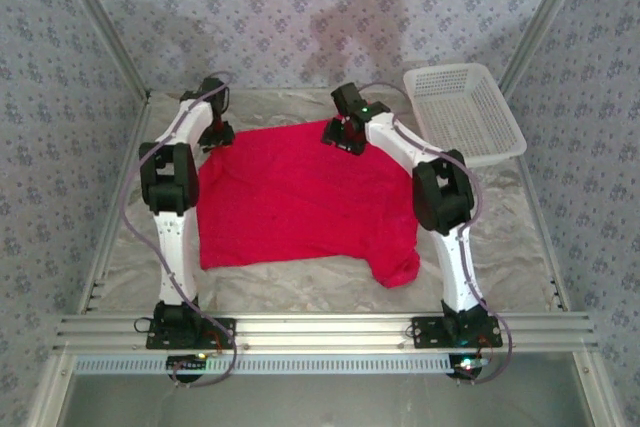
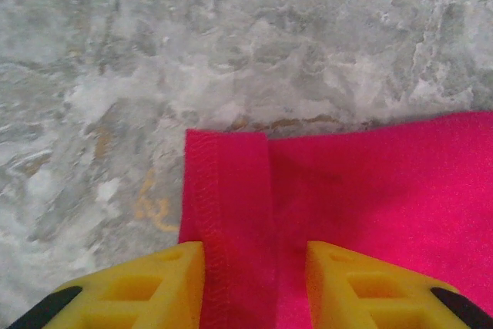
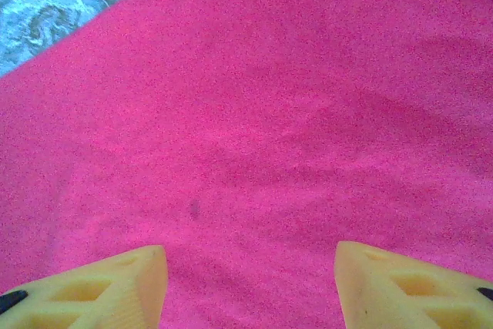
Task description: Fold the inside-out t-shirt
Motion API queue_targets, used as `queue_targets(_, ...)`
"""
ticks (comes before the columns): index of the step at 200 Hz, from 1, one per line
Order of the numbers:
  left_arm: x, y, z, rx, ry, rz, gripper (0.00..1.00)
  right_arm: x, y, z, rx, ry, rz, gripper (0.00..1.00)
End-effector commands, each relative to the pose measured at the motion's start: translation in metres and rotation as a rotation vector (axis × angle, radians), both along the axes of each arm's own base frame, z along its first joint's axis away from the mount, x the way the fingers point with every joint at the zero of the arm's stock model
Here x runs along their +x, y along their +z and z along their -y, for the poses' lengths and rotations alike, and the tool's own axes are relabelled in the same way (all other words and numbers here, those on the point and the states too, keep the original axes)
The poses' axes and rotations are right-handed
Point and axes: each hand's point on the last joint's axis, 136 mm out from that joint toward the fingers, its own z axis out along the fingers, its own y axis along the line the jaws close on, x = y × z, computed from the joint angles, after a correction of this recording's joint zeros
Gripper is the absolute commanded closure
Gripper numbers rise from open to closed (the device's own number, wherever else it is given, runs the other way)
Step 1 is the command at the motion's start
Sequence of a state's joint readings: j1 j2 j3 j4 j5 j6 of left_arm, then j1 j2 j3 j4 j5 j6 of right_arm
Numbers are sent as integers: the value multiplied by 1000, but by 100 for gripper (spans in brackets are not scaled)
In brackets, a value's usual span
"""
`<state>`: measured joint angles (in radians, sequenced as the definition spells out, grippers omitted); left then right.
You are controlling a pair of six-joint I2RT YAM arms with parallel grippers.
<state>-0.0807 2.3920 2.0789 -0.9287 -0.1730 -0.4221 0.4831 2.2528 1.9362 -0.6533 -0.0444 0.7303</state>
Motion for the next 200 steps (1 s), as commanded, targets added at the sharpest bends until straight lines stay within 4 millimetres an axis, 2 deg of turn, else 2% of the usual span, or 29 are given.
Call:
queue_targets(1, 1, -5, 0, 21, -36, -36, 68, 2, -32, 2, 18, -26, -83, 40)
queue_targets(17, 2, -6, -5, 35, -41, -54, 87, 0, -57, 17, -2, -64, -143, 42)
queue_targets(30, 4, 3, -12, 47, -33, -43, 100, -6, -71, 36, -33, -101, -186, 45)
queue_targets(44, 11, 19, -21, 22, -10, 11, 100, -12, -78, 58, -59, -144, -207, 51)
queue_targets(59, 22, 32, -28, -96, 34, 95, 100, -15, -80, 78, -82, -179, -211, 58)
queue_targets(74, 34, 37, -34, -267, 89, 161, 100, -17, -80, 91, -103, -198, -224, 61)
queue_targets(89, 43, 33, -40, -378, 130, 184, 100, -20, -84, 98, -115, -199, -251, 61)
queue_targets(116, 48, 18, -48, -442, 142, 162, 94, -23, -90, 103, -141, -185, -278, 61)
queue_targets(133, 50, 18, -56, -459, 147, 162, 89, -23, -91, 105, -160, -176, -287, 62)
queue_targets(140, 52, 21, -60, -465, 154, 169, 85, -24, -91, 107, -171, -172, -291, 62)
queue_targets(178, 65, 49, -87, -487, 190, 244, 81, -19, -85, 111, -176, -162, -281, 61)
queue_targets(200, 66, 58, -88, -496, 212, 253, 81, -9, -71, 99, -156, -128, -240, 60)
